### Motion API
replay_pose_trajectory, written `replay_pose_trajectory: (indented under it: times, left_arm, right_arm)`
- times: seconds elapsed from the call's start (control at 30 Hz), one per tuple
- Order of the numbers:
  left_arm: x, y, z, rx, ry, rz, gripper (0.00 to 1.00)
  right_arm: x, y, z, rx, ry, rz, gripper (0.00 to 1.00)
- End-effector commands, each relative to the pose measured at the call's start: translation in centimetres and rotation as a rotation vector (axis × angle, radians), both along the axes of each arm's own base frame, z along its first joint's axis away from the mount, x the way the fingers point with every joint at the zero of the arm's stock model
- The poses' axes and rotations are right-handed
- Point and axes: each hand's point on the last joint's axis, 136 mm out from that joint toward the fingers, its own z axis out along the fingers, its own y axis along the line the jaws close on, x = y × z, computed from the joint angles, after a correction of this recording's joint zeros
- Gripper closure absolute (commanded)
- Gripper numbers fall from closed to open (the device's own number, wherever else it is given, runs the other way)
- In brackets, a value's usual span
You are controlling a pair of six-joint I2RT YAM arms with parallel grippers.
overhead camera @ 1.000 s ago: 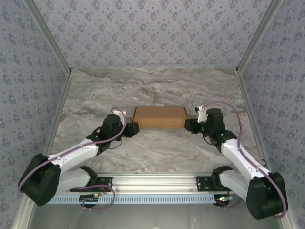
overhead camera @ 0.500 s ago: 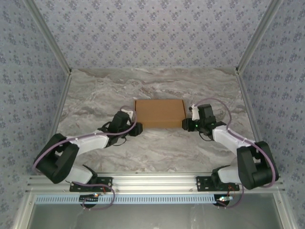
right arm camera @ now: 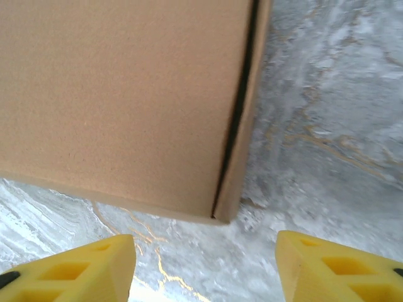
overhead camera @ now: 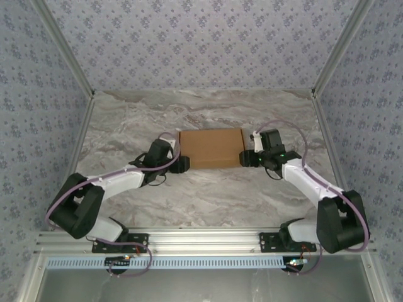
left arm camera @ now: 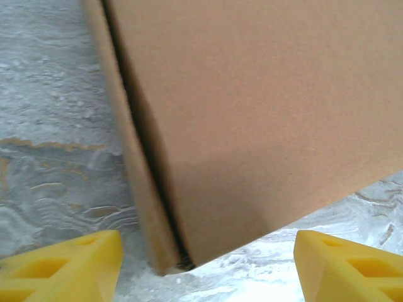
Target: Fold the paper box
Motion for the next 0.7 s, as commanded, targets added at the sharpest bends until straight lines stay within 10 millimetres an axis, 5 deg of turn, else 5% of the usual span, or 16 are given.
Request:
replay_pose_trajectory:
  times: [0.0,0.17,0.37,0.67]
  left_arm:
    - [0.2,1.0,1.9,-0.012,-0.013,0.028,0.25]
    - [2.1,0.2,3.6,-0.154,-0.004,0.052,0.25]
    - [4.8,-1.1,2.4,-0.194,0.074,0.067,0.25]
    - [8.1,-2.4,0.8,-0.231,0.120,0.080,0.27]
  right_arm:
    - [-0.4,-1.4,1.9,-0.073,-0.013,-0.031,0.33]
    - [2.2,0.1,2.1,0.093,0.012,-0.031,0.30]
    - [5.7,0.9,0.3,0.218,0.078,-0.049,0.30]
    - [8.3,3.0,-1.4,0.318,0.127,-0.032,0.37]
